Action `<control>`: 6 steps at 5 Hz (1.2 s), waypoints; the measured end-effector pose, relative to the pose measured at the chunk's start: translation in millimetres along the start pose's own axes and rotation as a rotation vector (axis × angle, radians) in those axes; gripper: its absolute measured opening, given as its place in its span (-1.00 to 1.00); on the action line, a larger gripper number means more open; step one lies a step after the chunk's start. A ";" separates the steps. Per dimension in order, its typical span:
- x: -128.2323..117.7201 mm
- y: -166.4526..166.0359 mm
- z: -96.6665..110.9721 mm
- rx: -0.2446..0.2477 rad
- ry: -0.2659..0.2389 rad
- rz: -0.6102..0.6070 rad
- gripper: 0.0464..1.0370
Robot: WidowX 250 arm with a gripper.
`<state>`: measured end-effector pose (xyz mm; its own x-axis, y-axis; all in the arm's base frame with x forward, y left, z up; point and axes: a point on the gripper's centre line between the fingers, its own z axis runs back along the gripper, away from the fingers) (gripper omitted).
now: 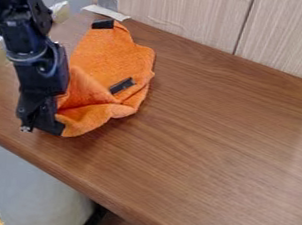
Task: Unfold cloth from top to bottom left
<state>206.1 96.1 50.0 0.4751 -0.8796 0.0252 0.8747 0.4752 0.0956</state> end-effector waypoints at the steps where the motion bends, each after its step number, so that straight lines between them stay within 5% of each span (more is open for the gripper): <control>1: -0.7 0.1 -5.4 -0.011 0.006 0.010 -0.90; 2: -0.5 -1.3 -3.1 -0.017 0.011 0.006 -0.56; 4: 4.7 2.7 4.9 -0.001 -0.010 0.004 0.60; 5: 5.8 8.0 16.3 0.019 -0.014 0.004 0.95; 6: 8.8 14.5 29.3 0.026 -0.027 0.006 0.94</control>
<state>220.1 94.6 80.8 0.4771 -0.8772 0.0529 0.8689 0.4799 0.1214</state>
